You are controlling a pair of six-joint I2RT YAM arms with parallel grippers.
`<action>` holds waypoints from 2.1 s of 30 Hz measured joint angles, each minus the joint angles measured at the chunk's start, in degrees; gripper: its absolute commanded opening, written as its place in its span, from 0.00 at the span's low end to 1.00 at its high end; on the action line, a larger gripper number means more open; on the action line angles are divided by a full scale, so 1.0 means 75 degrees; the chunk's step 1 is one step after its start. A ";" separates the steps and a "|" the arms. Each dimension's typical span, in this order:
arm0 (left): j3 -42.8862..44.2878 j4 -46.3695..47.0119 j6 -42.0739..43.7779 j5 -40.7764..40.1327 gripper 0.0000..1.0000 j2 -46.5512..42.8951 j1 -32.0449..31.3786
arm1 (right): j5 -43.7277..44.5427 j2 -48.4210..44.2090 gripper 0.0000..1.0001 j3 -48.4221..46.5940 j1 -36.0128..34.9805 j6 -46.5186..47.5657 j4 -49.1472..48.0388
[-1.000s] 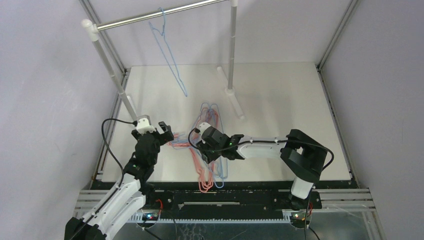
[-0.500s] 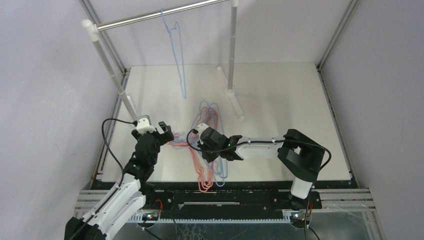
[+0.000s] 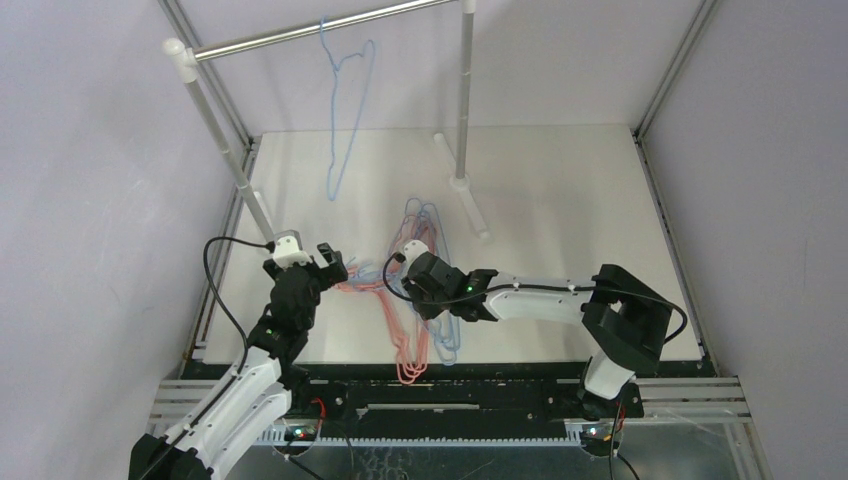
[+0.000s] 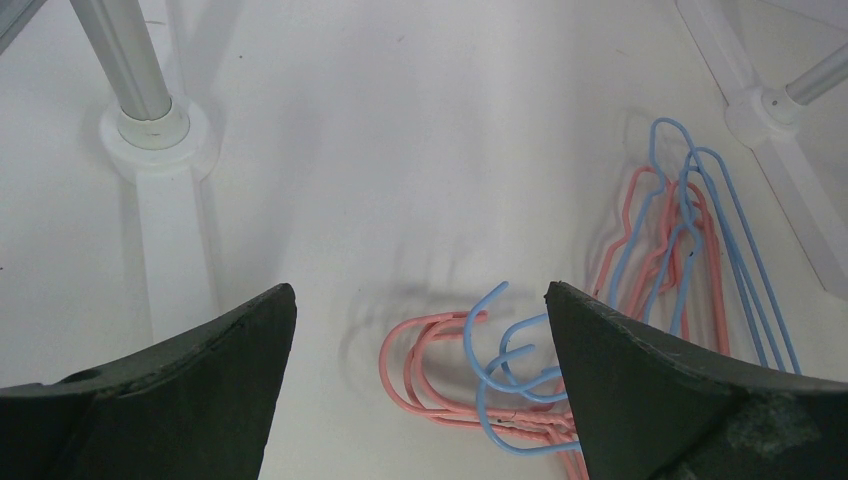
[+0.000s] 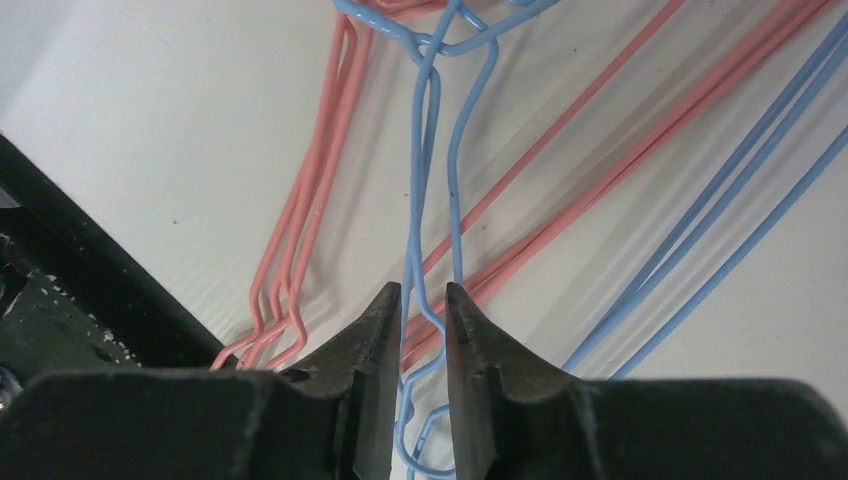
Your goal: Organize the hangers
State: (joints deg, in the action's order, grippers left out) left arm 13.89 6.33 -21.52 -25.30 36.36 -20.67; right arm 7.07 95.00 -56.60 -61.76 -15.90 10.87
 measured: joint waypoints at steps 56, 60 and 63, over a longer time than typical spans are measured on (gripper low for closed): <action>0.0000 0.0117 0.0000 0.0000 0.99 0.0079 0.0000 | -0.0233 -0.0807 0.00 -0.0003 -0.0160 0.0224 0.0490; 0.0000 0.0117 0.0000 0.0000 0.99 0.0079 0.0000 | -0.0458 -0.1775 0.00 0.0009 0.0172 0.0198 0.0635; 0.0000 0.0117 0.0000 0.0000 0.99 0.0079 0.0000 | -0.0903 -0.2836 0.00 0.0009 0.0734 0.0119 0.0670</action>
State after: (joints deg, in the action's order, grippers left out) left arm 13.89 7.20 -21.52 -25.30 36.95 -20.67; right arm 0.30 73.73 -56.53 -56.25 -15.00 15.90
